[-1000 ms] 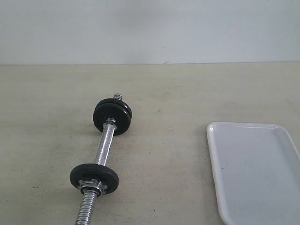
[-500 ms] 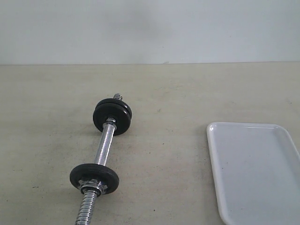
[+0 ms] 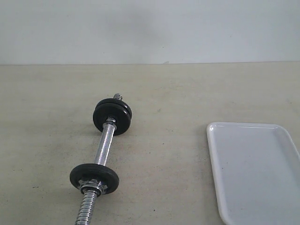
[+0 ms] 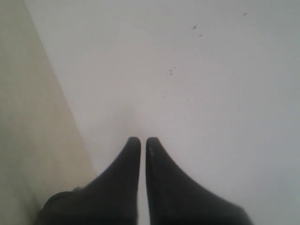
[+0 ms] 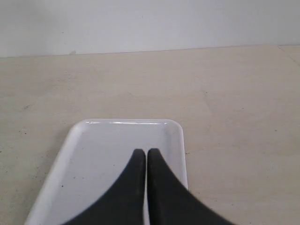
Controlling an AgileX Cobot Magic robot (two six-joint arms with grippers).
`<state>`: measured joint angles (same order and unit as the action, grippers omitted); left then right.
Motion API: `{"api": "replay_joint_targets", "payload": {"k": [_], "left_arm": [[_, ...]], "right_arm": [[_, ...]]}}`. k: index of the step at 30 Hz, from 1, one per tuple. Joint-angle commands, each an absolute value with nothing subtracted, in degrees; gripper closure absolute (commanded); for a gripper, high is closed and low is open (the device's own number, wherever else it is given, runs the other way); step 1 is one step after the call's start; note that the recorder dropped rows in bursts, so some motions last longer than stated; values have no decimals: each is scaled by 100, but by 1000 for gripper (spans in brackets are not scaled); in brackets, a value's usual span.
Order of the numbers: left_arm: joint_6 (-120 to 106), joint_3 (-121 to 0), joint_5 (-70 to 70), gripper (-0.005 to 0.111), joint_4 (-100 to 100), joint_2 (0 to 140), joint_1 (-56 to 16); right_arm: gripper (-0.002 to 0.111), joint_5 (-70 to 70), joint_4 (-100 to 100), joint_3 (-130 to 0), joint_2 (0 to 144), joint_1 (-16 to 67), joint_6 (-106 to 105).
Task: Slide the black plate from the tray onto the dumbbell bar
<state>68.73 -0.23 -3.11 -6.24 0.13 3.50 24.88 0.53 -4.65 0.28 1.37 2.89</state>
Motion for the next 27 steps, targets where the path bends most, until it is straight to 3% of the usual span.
{"api": "replay_joint_targets", "payload": {"k": [1,27], "left_arm": [[6894,0,-1187,103,-671,0,371],[6894,0,-1334,103,-619,0,371]], "right_arm": [[109,2486,82,-460,0,115,281],[109,2486,100,-460,0,115,281]]}}
